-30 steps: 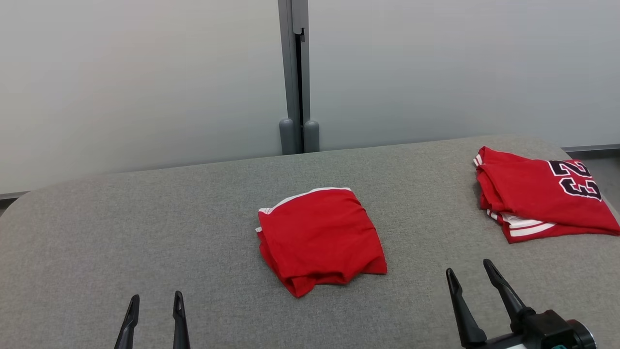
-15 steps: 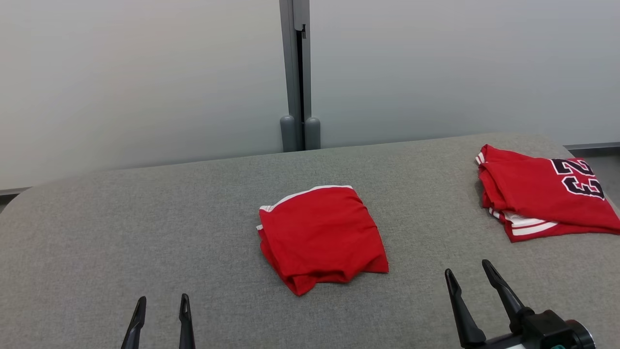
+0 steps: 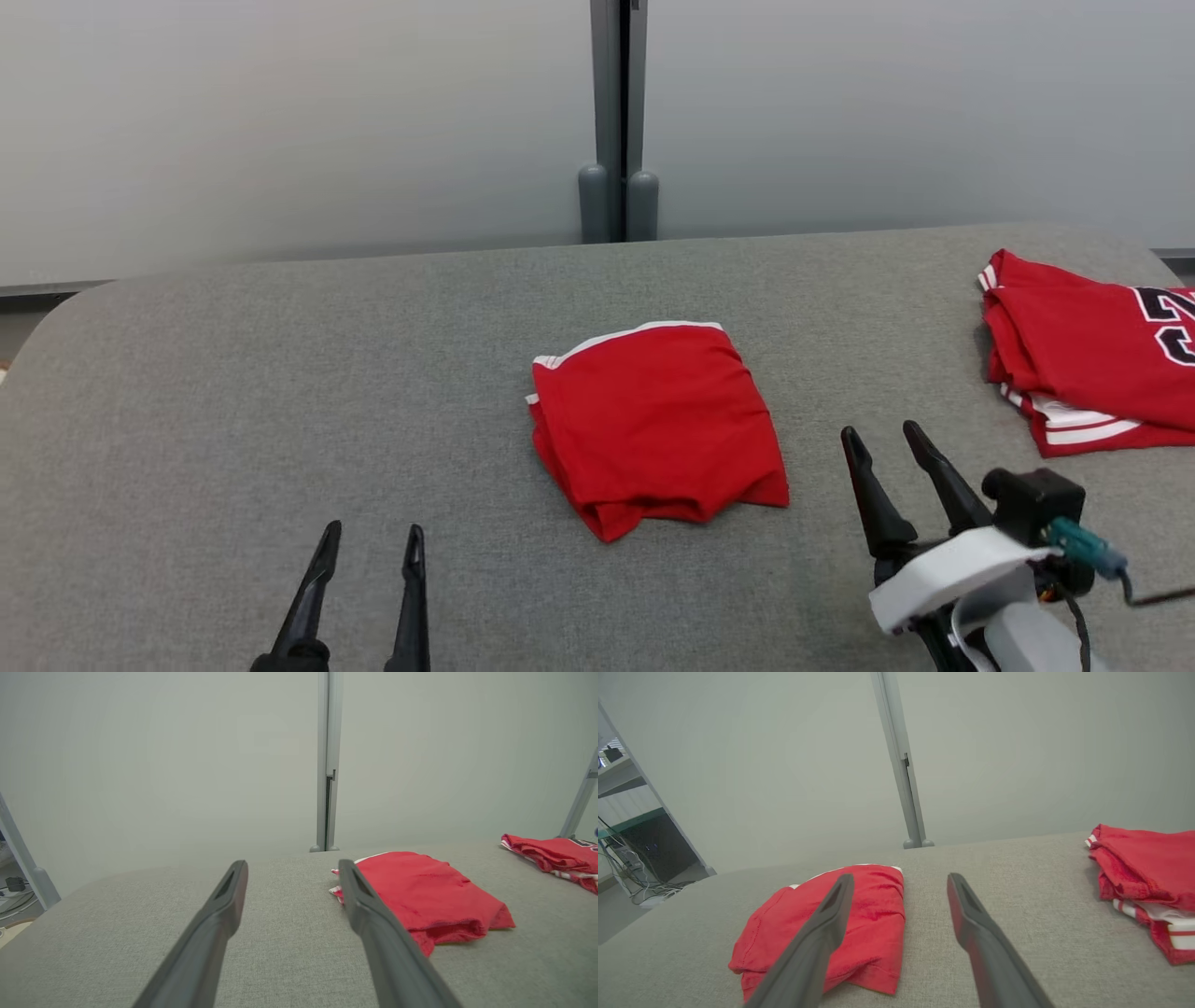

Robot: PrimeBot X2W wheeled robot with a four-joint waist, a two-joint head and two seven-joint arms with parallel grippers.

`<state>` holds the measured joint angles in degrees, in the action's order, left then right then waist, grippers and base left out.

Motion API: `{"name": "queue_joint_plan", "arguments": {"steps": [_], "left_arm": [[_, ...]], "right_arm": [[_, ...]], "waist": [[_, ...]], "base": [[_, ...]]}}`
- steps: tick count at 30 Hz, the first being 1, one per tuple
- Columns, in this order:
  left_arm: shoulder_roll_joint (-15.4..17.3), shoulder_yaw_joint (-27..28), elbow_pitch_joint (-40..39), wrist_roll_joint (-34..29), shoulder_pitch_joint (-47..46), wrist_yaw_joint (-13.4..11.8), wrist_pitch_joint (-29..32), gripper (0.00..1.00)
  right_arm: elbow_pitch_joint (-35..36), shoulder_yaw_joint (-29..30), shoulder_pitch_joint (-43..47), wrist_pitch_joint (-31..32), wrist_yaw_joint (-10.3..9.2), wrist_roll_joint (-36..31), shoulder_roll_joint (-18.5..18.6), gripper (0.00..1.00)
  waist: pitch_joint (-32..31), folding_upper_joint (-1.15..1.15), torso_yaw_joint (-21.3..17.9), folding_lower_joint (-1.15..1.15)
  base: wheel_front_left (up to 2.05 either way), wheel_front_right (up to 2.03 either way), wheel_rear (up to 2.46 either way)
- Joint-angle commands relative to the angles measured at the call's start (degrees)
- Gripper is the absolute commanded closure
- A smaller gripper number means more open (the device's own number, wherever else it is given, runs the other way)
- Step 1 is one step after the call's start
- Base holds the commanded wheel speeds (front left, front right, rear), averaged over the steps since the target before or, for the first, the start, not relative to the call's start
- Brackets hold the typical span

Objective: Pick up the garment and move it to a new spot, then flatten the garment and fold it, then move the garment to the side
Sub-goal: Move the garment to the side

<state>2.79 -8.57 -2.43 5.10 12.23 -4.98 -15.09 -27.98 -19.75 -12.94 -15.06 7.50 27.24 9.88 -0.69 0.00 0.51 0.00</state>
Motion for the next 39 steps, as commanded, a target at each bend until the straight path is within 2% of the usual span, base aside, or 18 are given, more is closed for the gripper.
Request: {"name": "queue_joint_plan", "arguments": {"steps": [1, 5, 12, 17, 20, 21, 22, 23, 30, 39], "left_arm": [[0.23, -0.28, 0.03, -0.3, -0.96, 0.44, -0.06, 0.0], [0.22, -2.3, 0.22, -0.57, -3.36, 1.22, -0.06, 0.0], [0.21, -5.0, 0.78, 0.42, -7.87, 1.57, -0.06, 0.0], [0.2, -6.36, 1.53, 1.05, -10.12, 1.5, -0.06, 0.0], [0.2, -6.68, 1.79, 1.11, -11.09, 1.44, -0.06, 0.0], [0.21, -6.75, 1.92, 1.15, -11.27, 1.43, -0.06, 0.0], [0.21, -6.77, 2.01, 1.13, -11.51, 1.41, -0.06, 0.0], [0.21, -6.78, 2.03, 1.11, -11.81, 1.37, -0.06, 0.0], [0.21, -5.9, 1.68, 0.55, -12.16, 1.34, -0.06, 0.0], [0.23, -6.05, 1.11, 0.32, -13.69, 1.87, -0.06, 0.0]], "right_arm": [[-1.23, -1.1, -1.64, 0.58, -0.02, 1.33, 1.19, 0.0], [-6.67, -7.18, -10.1, 5.66, -0.02, 12.03, 5.01, 0.0], [-10.08, -13.96, -19.56, 20.12, -0.02, 29.97, 11.28, 0.0], [-10.79, -16.92, -23.53, 27.58, -0.02, 37.67, 14.11, 0.0], [-11.18, -18.49, -24.99, 29.93, -0.02, 40.4, 14.42, 0.0], [-11.16, -19.3, -25.33, 30.46, -0.02, 40.85, 14.53, 0.53], [-10.94, -20.09, -25.63, 30.44, -0.02, 41.15, 14.71, 0.84], [-10.66, -20.85, -25.82, 30.04, -0.02, 41.45, 14.88, 1.0], [-7.44, -25.93, -28.31, 24.19, -0.02, 40.73, 19.22, 1.0], [-5.9, -30.54, -34.47, 19.83, -0.02, 38.23, 29.73, 1.0]], "waist": [[1.4, 0.0, 1.44, 0.0], [5.6, 0.0, 4.09, 0.0], [12.42, 0.0, 8.39, 0.0], [15.68, 0.0, 10.29, 0.0], [16.72, 0.0, 10.75, 0.0], [16.88, 0.0, 10.82, 0.0], [17.0, 0.0, 10.84, 0.0], [17.09, 0.0, 10.81, 0.0], [16.84, 0.0, 7.82, 0.0], [18.43, 0.0, 2.74, 0.0]], "base": [[0.0, 0.0, 0.0], [0.0, 0.0, 0.0], [0.0, 0.0, 0.0], [0.0, 0.0, 0.0], [0.0, 0.0, 0.0], [0.0, 0.0, 0.0], [0.0, 0.0, 0.0], [0.0, 0.0, 0.0], [0.0, 0.0, 0.0], [0.0, 0.0, 0.0]]}}
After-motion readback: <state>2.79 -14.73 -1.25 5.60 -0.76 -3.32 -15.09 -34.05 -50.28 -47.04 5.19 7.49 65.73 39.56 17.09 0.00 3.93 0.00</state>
